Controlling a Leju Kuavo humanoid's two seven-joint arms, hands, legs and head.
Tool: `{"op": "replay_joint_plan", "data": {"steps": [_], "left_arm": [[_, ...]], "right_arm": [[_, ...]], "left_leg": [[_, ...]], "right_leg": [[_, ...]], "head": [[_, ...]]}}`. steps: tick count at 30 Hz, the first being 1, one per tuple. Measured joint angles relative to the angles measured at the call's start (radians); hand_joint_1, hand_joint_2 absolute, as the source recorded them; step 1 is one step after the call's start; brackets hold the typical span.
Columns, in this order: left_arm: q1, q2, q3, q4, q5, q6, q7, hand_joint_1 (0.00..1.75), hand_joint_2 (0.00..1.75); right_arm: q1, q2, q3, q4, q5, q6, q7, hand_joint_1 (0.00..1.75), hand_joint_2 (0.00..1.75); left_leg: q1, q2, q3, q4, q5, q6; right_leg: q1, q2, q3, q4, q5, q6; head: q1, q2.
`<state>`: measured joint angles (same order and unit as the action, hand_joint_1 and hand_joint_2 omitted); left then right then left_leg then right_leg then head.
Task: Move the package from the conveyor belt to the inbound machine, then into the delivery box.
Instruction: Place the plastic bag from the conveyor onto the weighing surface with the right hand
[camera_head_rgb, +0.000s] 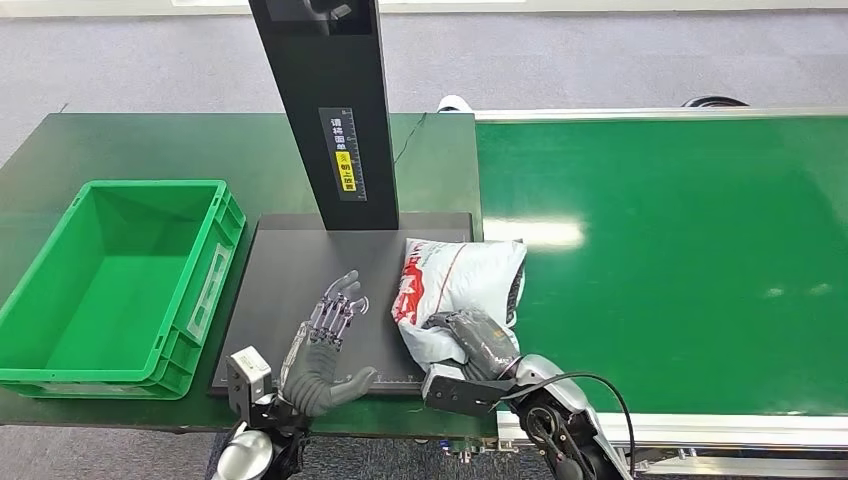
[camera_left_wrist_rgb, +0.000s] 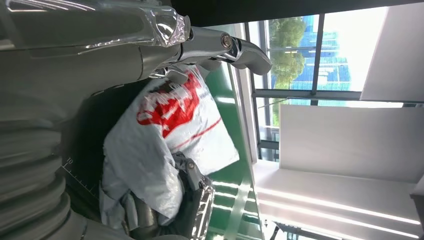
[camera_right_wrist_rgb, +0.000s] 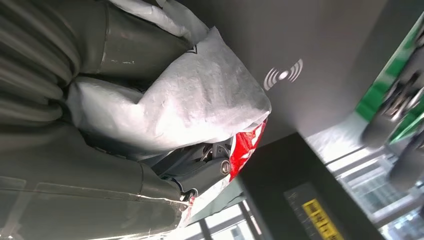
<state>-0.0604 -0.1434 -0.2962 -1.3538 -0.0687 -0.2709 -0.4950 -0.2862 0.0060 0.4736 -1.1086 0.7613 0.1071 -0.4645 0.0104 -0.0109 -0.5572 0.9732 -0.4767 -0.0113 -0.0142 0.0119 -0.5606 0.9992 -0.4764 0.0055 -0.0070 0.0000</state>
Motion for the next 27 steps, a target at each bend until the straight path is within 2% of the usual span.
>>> {"op": "replay_joint_plan", "data": {"steps": [8, 13, 17, 22, 27], "left_arm": [[-0.015, 0.001, -0.012, 0.022, 0.011, 0.005, 0.000, 0.00, 1.75], [-0.016, 0.005, -0.015, 0.026, 0.017, 0.005, 0.000, 0.00, 1.75], [-0.016, 0.009, -0.017, 0.027, 0.019, 0.003, 0.000, 0.00, 1.75], [-0.022, 0.010, -0.022, 0.035, 0.024, 0.002, 0.000, 0.00, 1.75], [-0.028, 0.011, -0.026, 0.043, 0.030, 0.001, 0.000, 0.00, 1.75]], "right_arm": [[-0.076, 0.001, 0.105, 0.081, 0.018, -0.002, -0.005, 1.75, 1.75], [-0.133, 0.002, 0.170, 0.128, 0.076, -0.071, 0.030, 1.75, 1.75], [-0.181, 0.002, 0.203, 0.168, 0.091, -0.092, 0.042, 1.75, 1.75], [-0.225, 0.004, 0.234, 0.206, 0.091, -0.108, 0.031, 1.75, 1.75], [-0.243, 0.011, 0.251, 0.222, 0.090, -0.200, 0.003, 1.75, 1.75]], "left_leg": [[0.000, 0.000, 0.001, 0.000, 0.000, 0.000], [0.000, 0.000, 0.001, 0.000, 0.000, 0.000], [0.000, 0.000, 0.001, 0.000, 0.000, 0.000], [0.000, 0.000, 0.001, 0.000, 0.000, 0.000], [0.000, 0.000, 0.000, 0.000, 0.000, 0.000]], "right_leg": [[0.000, 0.000, 0.000, 0.000, 0.000, 0.000], [0.000, 0.000, 0.000, 0.000, 0.000, 0.000], [0.000, 0.000, 0.000, 0.000, 0.000, 0.000], [0.000, 0.000, 0.001, 0.000, 0.000, 0.000], [0.000, 0.000, 0.000, 0.000, 0.000, 0.000]], "head": [[0.000, 0.000], [0.000, 0.000], [0.000, 0.000], [0.000, 0.000], [0.000, 0.000]]}}
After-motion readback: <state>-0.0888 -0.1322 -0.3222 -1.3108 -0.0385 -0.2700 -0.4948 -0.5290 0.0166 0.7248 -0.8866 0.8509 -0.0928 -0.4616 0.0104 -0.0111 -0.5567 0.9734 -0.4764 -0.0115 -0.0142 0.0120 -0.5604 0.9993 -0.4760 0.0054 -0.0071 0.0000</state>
